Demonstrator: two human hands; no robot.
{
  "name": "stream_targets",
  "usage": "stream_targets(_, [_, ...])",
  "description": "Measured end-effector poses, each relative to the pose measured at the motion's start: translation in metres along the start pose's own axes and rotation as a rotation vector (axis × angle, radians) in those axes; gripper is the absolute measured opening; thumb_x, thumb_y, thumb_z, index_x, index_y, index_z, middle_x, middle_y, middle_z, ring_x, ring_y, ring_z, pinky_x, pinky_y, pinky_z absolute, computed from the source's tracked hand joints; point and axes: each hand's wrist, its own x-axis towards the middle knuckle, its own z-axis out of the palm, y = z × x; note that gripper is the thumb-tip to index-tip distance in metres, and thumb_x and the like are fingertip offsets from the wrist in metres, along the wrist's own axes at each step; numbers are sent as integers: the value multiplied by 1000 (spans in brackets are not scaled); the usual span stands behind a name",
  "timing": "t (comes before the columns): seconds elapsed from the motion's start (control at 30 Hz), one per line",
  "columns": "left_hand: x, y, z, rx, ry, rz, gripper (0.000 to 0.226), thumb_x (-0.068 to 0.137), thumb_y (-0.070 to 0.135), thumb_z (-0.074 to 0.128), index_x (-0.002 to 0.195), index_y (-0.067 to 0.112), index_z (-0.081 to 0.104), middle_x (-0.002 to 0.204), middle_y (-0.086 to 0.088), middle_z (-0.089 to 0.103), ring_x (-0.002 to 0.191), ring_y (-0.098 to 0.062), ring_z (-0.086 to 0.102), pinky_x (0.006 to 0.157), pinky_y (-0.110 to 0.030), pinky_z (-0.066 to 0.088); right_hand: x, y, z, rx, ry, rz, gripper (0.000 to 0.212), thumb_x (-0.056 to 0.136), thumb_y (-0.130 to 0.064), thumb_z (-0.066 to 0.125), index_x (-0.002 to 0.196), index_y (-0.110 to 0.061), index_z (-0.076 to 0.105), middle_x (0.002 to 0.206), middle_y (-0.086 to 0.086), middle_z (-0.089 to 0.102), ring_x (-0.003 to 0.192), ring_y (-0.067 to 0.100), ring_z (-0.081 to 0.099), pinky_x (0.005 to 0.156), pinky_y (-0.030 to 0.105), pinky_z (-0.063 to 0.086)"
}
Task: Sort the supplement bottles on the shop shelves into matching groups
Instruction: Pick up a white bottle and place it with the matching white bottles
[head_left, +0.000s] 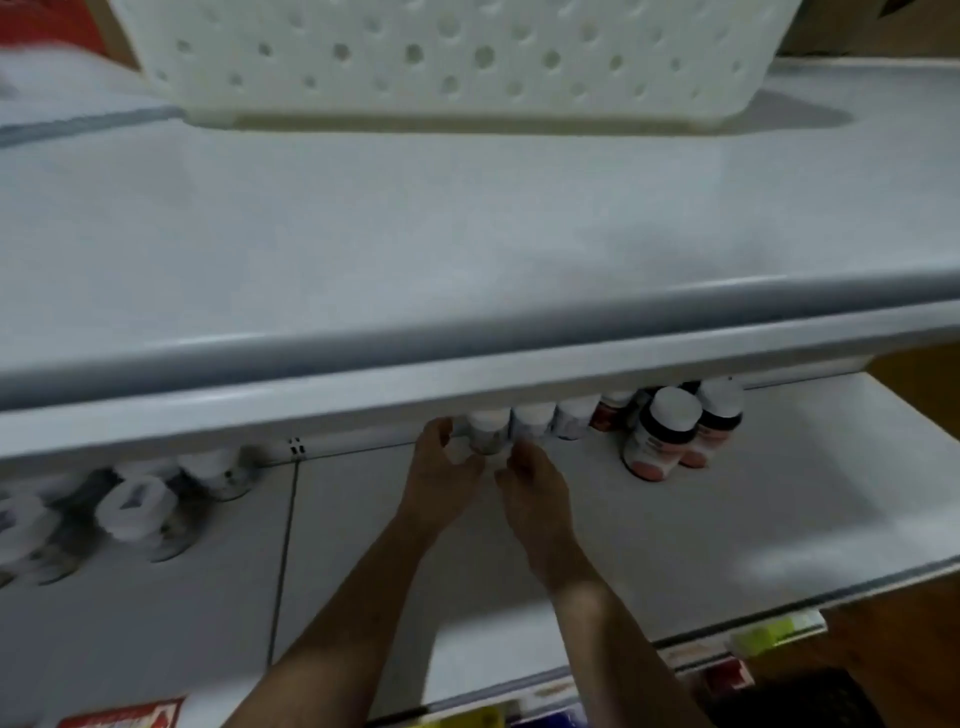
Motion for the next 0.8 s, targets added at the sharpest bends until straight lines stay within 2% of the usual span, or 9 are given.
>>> stream_targets(0.07, [10,9,9,0,-4,-20,29,85,7,67,80,34,58,86,11,61,80,-5,55,68,-22,44,11,-2,-2,5,-48,-36,31,85,-17,52,114,-22,60,102,-4,65,89,12,59,63,18,41])
stream_targets(0.1, [15,9,15,-6,12,-44,25,86,12,68,79,33,57,88,7,62,82,-9,57,74,-27,47,17,-2,-4,5,-74,-55,33,84,-18,51,115,-24,60,103,-4,66,92,14,60,67,21,44])
stream_targets(0.17, [17,7,20,3,9,-75,22,85,20,68,104,25,59,110,4,63,100,-17,61,91,-41,51,26,-2,-8,-5,-117,-69,40,85,-12,51,121,-26,58,113,-2,66,104,20,61,83,32,48])
stream_targets(0.23, [15,-3,22,21,-9,-93,51,80,19,69,127,18,52,124,-2,63,110,-23,62,96,-47,50,27,-1,-13,-15,-154,-70,46,86,-9,51,128,-25,55,119,1,65,109,20,59,93,35,47])
stream_targets(0.3, [2,-5,25,36,19,-120,57,78,10,71,131,14,50,125,-8,63,108,-26,63,95,-47,51,27,3,-22,-15,-170,-105,37,89,-14,53,124,-25,58,115,-1,66,106,18,60,92,35,47])
stream_targets(0.37, [-15,-2,26,54,61,-125,48,82,13,72,125,17,53,116,-7,65,102,-24,64,91,-43,52,22,9,-32,-25,-190,-159,21,93,-23,55,112,-26,63,102,-3,67,98,15,63,84,31,48])
stream_targets(0.53, [-66,-3,28,-59,105,-117,34,85,23,72,116,19,57,101,-8,66,89,-19,69,81,-38,59,-3,28,-51,-14,-219,-193,27,92,-31,61,119,-29,60,115,1,63,96,8,61,75,12,45])
stream_targets(0.67, [-123,13,28,-148,161,-63,30,89,23,67,116,18,56,107,-1,65,88,-15,70,64,-30,58,-50,18,-72,146,-242,-237,18,90,-23,65,107,-29,60,104,-10,66,94,0,64,76,14,50])
stream_targets(0.8, [-190,21,17,-201,151,8,37,87,33,67,120,25,50,111,2,66,91,-13,70,68,-38,57,-115,8,-91,237,-317,-278,19,89,-26,66,103,-36,60,104,-13,70,94,0,67,80,22,55])
